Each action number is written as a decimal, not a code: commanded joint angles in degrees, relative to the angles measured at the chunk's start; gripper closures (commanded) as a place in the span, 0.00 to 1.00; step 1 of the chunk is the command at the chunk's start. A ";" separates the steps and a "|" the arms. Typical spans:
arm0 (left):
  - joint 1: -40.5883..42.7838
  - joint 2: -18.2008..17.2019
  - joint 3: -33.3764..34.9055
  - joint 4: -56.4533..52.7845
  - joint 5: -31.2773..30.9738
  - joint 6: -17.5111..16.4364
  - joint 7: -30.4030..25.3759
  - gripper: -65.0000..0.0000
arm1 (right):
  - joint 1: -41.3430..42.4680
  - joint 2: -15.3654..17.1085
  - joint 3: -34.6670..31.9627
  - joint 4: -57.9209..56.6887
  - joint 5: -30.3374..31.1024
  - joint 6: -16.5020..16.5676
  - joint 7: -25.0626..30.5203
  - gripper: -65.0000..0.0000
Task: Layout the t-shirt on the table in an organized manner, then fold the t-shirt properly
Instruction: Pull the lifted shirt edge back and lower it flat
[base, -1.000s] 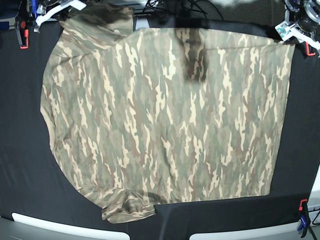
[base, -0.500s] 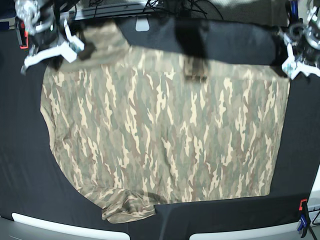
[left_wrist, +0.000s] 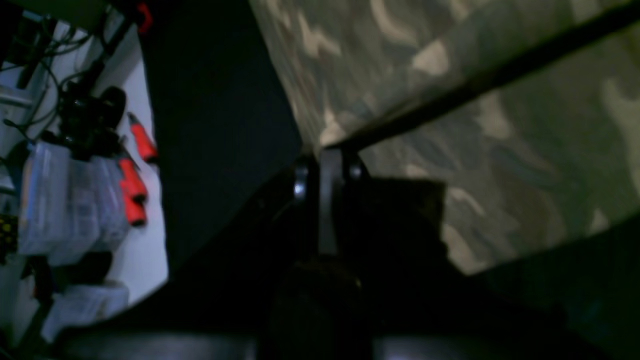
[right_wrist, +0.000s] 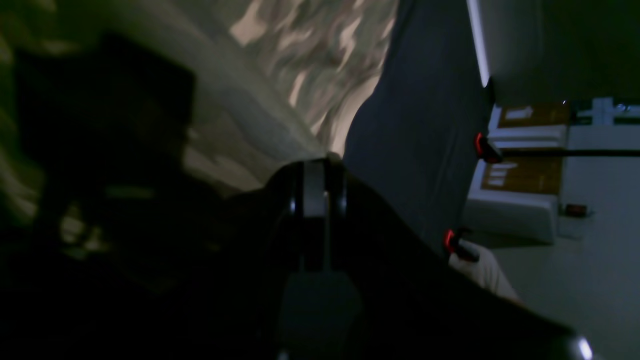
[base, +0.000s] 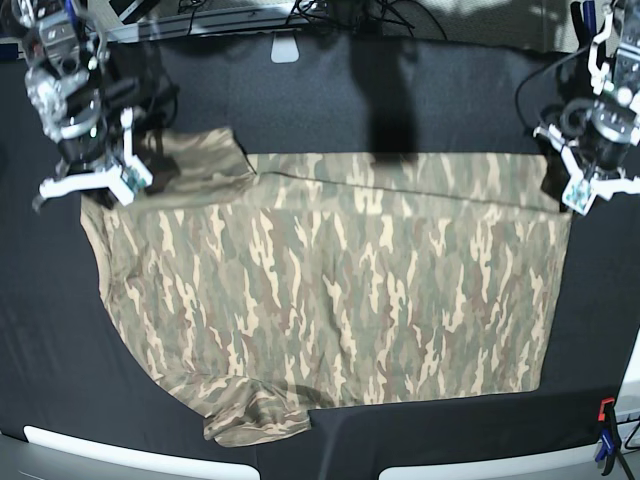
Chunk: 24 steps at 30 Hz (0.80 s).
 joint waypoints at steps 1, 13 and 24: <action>-0.81 -0.94 -0.59 0.79 -0.79 0.90 -0.81 1.00 | 1.40 0.85 0.59 0.00 0.48 0.22 0.68 1.00; -5.42 2.56 -0.59 0.68 -3.15 0.81 -1.07 1.00 | 12.44 -5.51 0.59 -10.67 4.87 5.01 3.48 1.00; -11.56 5.73 -0.59 -6.97 -3.17 0.85 -1.07 1.00 | 17.81 -5.88 0.55 -16.76 4.94 9.07 3.67 1.00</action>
